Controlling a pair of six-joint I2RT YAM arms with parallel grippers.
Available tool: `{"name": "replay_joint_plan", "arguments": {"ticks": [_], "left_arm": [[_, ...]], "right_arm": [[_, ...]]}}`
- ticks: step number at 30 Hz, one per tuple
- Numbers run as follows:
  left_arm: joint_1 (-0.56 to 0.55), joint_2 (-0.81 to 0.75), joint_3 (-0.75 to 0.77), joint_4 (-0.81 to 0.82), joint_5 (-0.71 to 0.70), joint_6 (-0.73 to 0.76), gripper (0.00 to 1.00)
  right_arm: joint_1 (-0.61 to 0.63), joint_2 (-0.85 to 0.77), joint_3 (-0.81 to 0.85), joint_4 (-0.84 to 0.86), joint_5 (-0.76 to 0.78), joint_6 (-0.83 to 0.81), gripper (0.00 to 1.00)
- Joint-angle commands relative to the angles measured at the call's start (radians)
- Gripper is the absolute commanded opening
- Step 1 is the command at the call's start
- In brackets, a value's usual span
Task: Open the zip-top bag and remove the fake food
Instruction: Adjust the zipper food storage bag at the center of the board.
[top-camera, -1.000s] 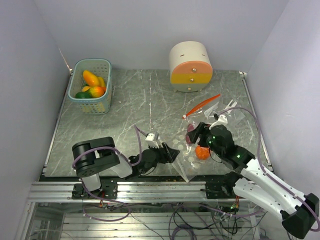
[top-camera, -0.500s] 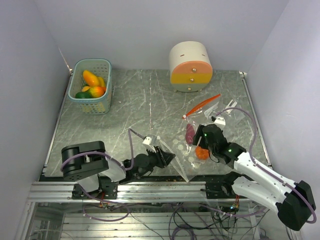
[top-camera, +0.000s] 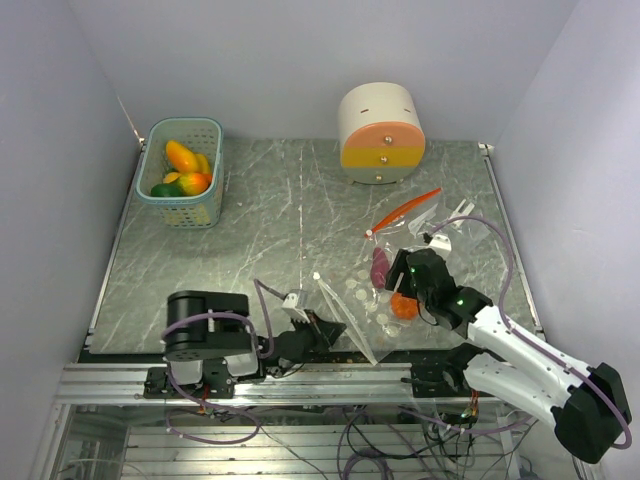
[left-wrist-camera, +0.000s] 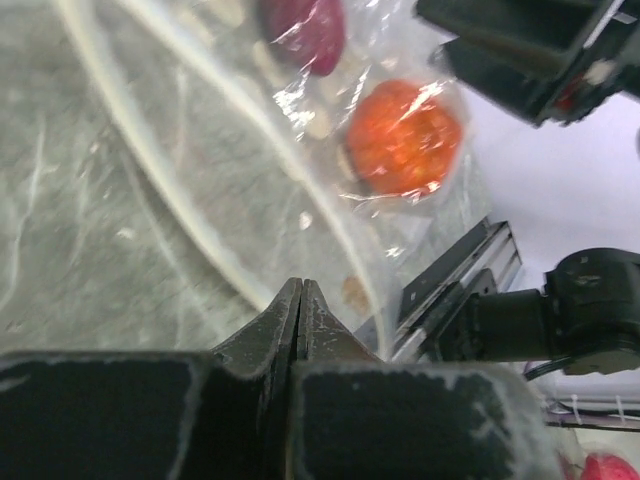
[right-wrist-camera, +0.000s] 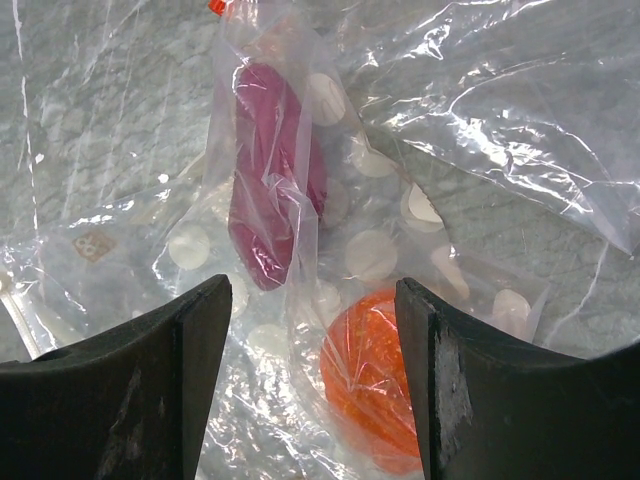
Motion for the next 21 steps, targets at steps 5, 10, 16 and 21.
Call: {"name": "replay_joint_plan", "arguments": {"ticks": [5, 10, 16, 21], "left_arm": [[-0.045, 0.252, 0.000, 0.387, -0.137, -0.152, 0.08], [-0.044, 0.258, 0.026, 0.378, -0.152, -0.147, 0.08], [-0.045, 0.209, 0.026, 0.360, -0.156, -0.124, 0.08], [-0.059, 0.081, 0.045, 0.124, -0.134, -0.152, 0.07]], "right_arm": [[-0.016, -0.034, -0.023, 0.027, -0.011, -0.013, 0.66], [-0.019, -0.037, -0.036, 0.034, -0.016, -0.013, 0.66], [-0.022, -0.037, -0.051, 0.045, -0.024, -0.014, 0.66], [-0.026, -0.041, -0.050, 0.042, -0.019, -0.022, 0.66]]}}
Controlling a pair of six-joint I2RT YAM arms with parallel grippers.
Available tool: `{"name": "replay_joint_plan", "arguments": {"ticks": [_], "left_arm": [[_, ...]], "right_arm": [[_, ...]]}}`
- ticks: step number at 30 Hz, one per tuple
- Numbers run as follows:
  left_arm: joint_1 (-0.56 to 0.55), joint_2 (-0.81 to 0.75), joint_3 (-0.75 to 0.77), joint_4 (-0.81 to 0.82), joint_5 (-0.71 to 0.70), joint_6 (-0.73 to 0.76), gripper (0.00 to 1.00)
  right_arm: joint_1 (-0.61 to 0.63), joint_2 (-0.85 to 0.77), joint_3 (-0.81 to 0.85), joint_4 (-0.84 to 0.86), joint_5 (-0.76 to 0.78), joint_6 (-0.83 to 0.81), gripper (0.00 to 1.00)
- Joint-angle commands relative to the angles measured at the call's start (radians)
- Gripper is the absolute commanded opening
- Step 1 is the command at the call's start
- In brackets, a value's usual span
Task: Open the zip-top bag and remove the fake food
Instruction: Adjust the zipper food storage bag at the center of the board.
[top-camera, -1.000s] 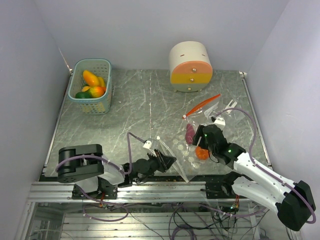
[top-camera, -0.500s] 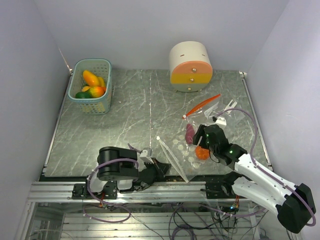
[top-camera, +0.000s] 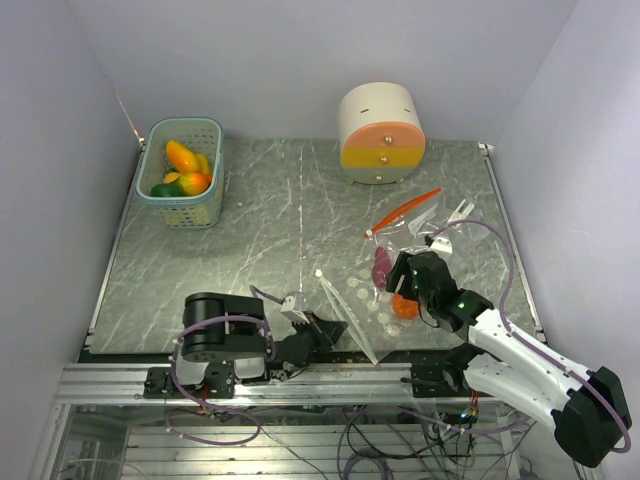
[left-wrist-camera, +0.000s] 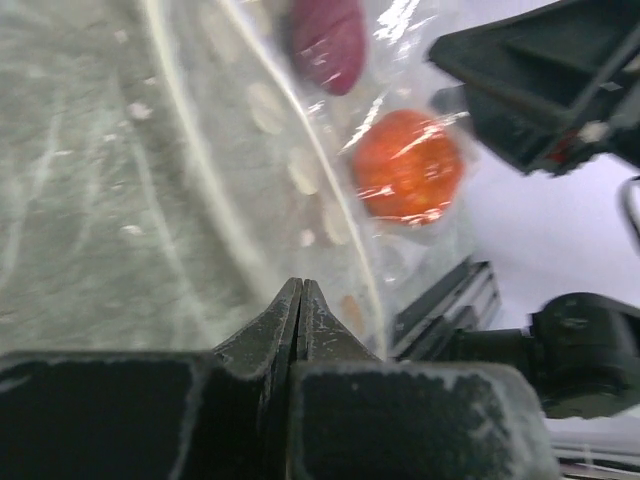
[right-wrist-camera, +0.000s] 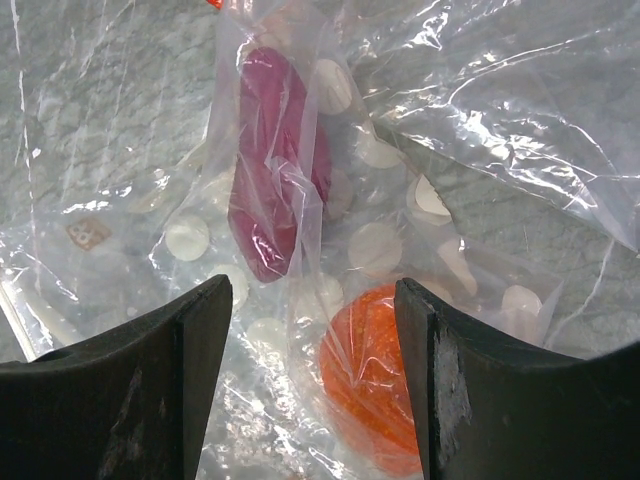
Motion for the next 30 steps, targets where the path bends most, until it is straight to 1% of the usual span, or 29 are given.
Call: {"name": "replay_joint_plan", "arguments": {"ticks": [1, 4, 6, 8, 11, 14, 16, 18, 20, 22, 23, 24, 26, 30], "left_arm": [[-0.029, -0.134, 0.029, -0.050, -0.022, -0.015, 0.07], [-0.042, -0.210, 0.065, -0.203, -0.038, -0.018, 0.07], [-0.042, -0.226, 0.082, -0.242, -0.046, -0.009, 0.07], [-0.042, -0.209, 0.096, -0.249, -0.050, 0.004, 0.07], [-0.042, -0.153, 0.120, -0.230, -0.046, 0.007, 0.07], [-0.042, -0.104, 0.098, -0.084, -0.021, 0.031, 0.07], [-0.042, -0.118, 0.079, -0.067, -0.030, 0.039, 0.07], [-0.042, -0.170, 0.067, -0.131, -0.050, 0.029, 0.07], [-0.042, -0.227, 0.067, -0.235, -0.067, 0.005, 0.07], [-0.042, -0.261, 0.069, -0.336, -0.089, -0.033, 0.07], [-0.042, -0.268, 0.067, -0.358, -0.097, -0.046, 0.07], [-0.042, -0.260, 0.061, -0.354, -0.102, -0.054, 0.07], [-0.042, -0.229, 0.047, -0.293, -0.096, -0.059, 0.07], [-0.042, -0.124, 0.056, -0.192, -0.067, -0.078, 0.07]], "right_arm": [[-0.011, -0.017, -0.011, 0.016, 0.009, -0.019, 0.66], [-0.014, -0.015, -0.015, 0.032, 0.001, -0.018, 0.66], [-0.015, -0.008, -0.013, 0.042, -0.009, -0.018, 0.66], [-0.015, 0.000, -0.006, 0.042, -0.015, -0.022, 0.66], [-0.016, -0.001, 0.004, 0.044, -0.015, -0.025, 0.66], [-0.016, -0.006, 0.010, 0.056, -0.023, -0.030, 0.66], [-0.018, 0.003, 0.014, 0.059, -0.020, -0.032, 0.66], [-0.019, 0.017, 0.016, 0.059, -0.022, -0.033, 0.66], [-0.019, 0.026, 0.012, 0.068, -0.026, -0.030, 0.66], [-0.019, 0.031, 0.005, 0.085, -0.030, -0.025, 0.66], [-0.019, 0.034, 0.004, 0.095, -0.035, -0.021, 0.65], [-0.020, 0.039, 0.005, 0.101, -0.043, -0.017, 0.65], [-0.020, 0.046, 0.010, 0.111, -0.060, -0.015, 0.65], [-0.020, 0.054, 0.026, 0.111, -0.056, -0.022, 0.65]]}}
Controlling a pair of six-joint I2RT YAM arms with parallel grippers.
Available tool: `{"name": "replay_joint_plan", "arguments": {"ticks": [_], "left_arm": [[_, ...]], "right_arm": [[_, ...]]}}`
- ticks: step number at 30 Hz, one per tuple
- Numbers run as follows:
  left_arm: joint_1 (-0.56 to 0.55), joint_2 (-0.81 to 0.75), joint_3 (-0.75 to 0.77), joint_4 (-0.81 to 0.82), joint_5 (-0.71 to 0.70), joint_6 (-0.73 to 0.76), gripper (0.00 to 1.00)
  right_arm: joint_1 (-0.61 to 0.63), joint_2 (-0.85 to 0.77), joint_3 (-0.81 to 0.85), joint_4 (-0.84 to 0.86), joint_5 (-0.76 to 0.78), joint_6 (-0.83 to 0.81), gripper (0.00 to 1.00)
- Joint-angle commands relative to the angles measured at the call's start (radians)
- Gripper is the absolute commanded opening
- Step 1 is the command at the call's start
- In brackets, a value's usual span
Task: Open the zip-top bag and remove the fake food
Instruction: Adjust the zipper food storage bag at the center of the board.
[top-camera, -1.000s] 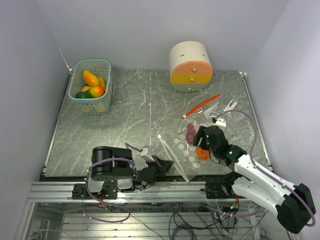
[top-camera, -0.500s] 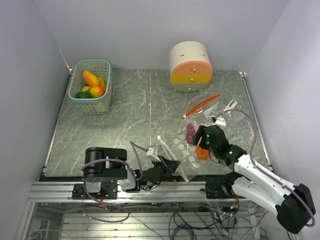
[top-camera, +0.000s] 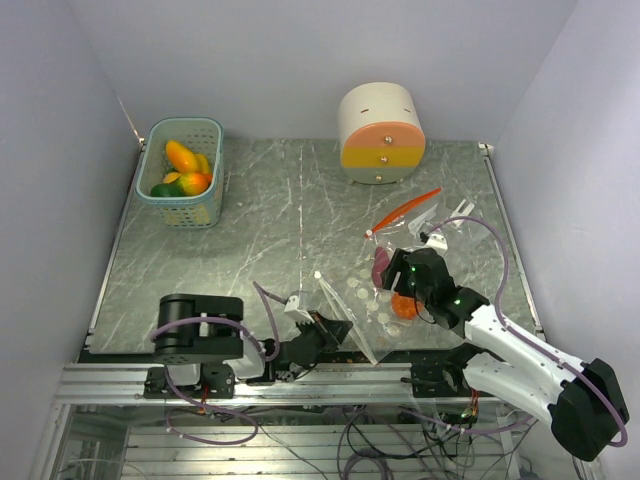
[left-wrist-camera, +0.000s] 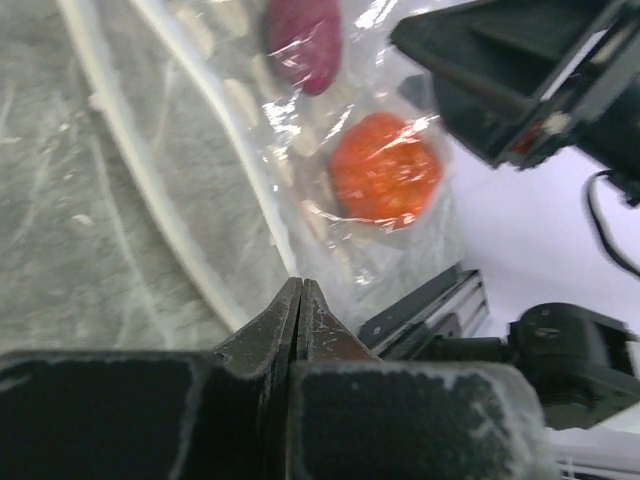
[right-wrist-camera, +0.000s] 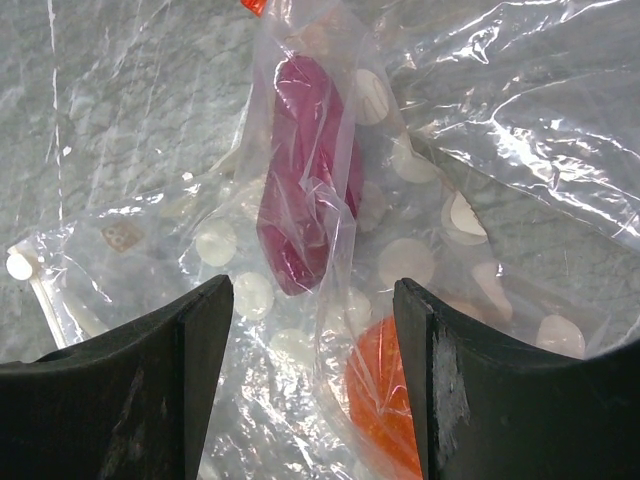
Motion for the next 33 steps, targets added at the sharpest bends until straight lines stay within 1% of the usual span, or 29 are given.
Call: {"name": "replay_joint_plan", "arguments": {"ticks": [1, 4, 6, 10, 16, 20, 22, 25, 27, 30, 33], "left_arm": [[-0.004, 0.117, -0.001, 0.106, 0.003, -0.036, 0.07], [-0.004, 0.207, -0.003, 0.249, 0.025, -0.028, 0.07], [0.004, 0.241, -0.006, 0.294, 0.030, -0.039, 0.07], [0.027, 0.258, -0.020, 0.314, 0.056, -0.060, 0.07], [0.030, 0.234, -0.063, 0.316, 0.031, -0.072, 0.07], [0.049, 0.231, -0.020, 0.294, 0.061, -0.030, 0.07], [0.068, 0.226, 0.021, 0.235, 0.090, -0.007, 0.07], [0.090, 0.220, 0.071, 0.168, 0.128, 0.006, 0.07], [0.102, 0.232, 0.088, 0.167, 0.139, 0.014, 0.07], [0.148, 0.261, 0.108, 0.167, 0.197, -0.002, 0.07], [0.183, 0.304, 0.106, 0.251, 0.236, -0.008, 0.07]], "right_arm": [[-0.007, 0.005, 0.028, 0.030, -0.001, -0.005, 0.65], [-0.007, 0.012, 0.033, 0.032, -0.006, -0.005, 0.65], [-0.007, 0.012, 0.033, 0.030, -0.010, -0.005, 0.65], [-0.008, 0.007, 0.022, 0.035, -0.010, -0.005, 0.65], [-0.008, 0.015, 0.017, 0.048, -0.016, -0.006, 0.65], [-0.008, 0.031, 0.024, 0.058, -0.027, -0.009, 0.65], [-0.011, 0.034, 0.043, 0.041, -0.010, -0.028, 0.69], [-0.026, 0.034, 0.092, 0.004, 0.012, -0.063, 0.79], [-0.041, 0.040, 0.117, -0.011, 0.015, -0.079, 0.83], [-0.093, 0.062, 0.147, -0.020, 0.005, -0.091, 0.86], [-0.152, 0.073, 0.155, -0.015, -0.031, -0.105, 0.87]]}}
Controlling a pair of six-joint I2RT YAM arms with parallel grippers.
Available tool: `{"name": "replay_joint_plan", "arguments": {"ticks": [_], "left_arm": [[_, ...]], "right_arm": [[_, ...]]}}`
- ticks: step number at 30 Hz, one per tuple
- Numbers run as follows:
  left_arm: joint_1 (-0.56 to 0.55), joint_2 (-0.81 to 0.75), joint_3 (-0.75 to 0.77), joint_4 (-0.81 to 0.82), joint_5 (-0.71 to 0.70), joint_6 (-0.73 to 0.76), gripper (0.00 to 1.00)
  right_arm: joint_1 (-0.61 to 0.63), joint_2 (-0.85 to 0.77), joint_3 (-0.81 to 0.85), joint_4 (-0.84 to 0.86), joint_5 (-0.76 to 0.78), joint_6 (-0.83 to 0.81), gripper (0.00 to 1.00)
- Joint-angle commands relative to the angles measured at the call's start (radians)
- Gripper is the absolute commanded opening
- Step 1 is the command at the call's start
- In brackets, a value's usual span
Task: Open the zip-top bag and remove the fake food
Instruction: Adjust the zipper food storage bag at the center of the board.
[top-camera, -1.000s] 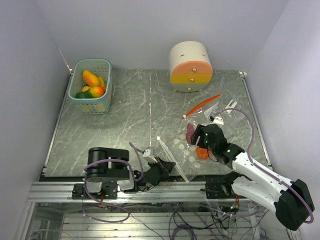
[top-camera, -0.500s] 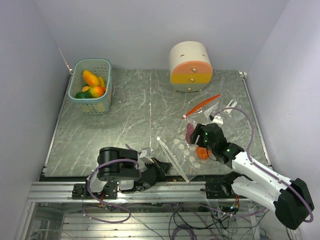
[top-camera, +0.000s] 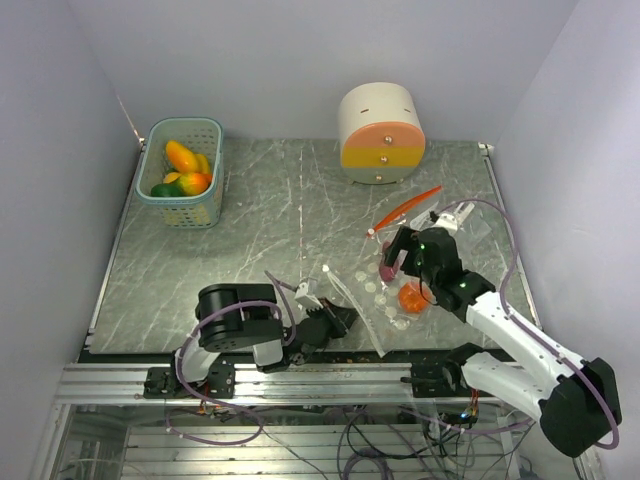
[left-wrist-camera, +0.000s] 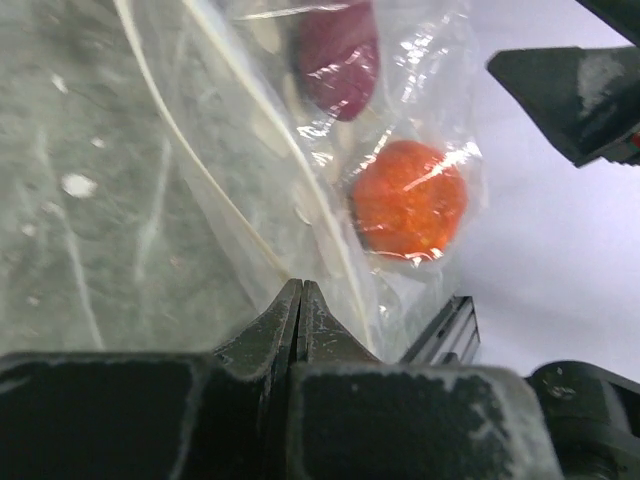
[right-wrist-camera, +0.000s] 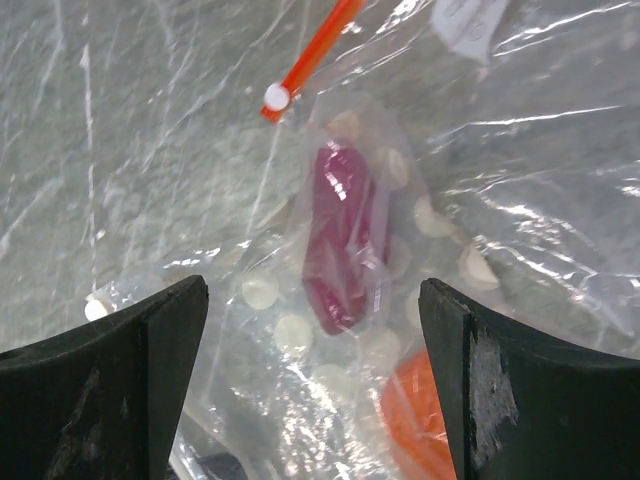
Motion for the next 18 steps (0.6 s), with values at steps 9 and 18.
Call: {"name": "replay_joint_plan", "arguments": {"ticks": [9, 18], "left_arm": [[0.054, 0.049, 0.001, 0.102, 0.113, -0.012, 0.07], [0.033, 0.033, -0.098, 0.203, 0.118, -0.052, 0.08]], "right_arm": [[-0.250, 0.058, -0.019, 0.046, -0.164, -0.072, 0.85], [-0.289, 0.069, -0.041, 0.065, -0.194, -0.081, 0.84]]}}
